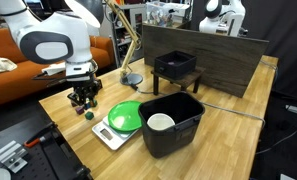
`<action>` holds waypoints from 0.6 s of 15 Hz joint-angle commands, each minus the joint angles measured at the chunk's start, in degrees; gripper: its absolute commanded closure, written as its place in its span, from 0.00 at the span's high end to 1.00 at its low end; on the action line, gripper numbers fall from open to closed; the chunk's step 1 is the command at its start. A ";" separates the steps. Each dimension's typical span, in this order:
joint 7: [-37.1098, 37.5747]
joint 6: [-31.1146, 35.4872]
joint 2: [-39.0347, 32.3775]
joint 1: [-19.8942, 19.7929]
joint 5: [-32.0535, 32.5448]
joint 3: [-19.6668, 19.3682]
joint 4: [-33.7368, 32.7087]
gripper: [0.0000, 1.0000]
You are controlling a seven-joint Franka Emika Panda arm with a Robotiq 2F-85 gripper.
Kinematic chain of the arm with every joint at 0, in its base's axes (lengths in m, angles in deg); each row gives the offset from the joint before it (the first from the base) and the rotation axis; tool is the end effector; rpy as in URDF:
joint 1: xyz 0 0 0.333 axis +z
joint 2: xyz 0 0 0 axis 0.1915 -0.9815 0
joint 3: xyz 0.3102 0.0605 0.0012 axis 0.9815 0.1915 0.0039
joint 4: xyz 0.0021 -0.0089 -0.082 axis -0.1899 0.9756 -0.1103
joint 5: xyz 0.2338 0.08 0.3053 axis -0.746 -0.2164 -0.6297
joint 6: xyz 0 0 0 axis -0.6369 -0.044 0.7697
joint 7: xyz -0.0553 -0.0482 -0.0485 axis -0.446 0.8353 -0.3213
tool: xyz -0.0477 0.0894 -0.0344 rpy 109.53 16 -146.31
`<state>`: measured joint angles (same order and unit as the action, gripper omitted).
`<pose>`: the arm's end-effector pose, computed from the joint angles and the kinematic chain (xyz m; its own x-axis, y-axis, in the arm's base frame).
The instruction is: Put one rubik's cube on the table
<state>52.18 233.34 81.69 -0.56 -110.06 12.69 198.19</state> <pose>0.3597 0.0909 0.1659 0.2732 -0.9556 -0.1107 -0.9596 -0.2787 0.0376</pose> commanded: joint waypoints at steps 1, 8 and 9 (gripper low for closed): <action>-0.22 1.68 0.12 -3.46 -2.54 -1.90 -0.03 0.08; 0.23 0.41 0.29 -4.17 -1.16 -2.88 -0.25 0.33; 0.58 0.05 0.03 -3.93 -0.68 -2.92 -0.82 0.08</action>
<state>52.23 233.94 81.90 -4.61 -111.45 9.76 197.98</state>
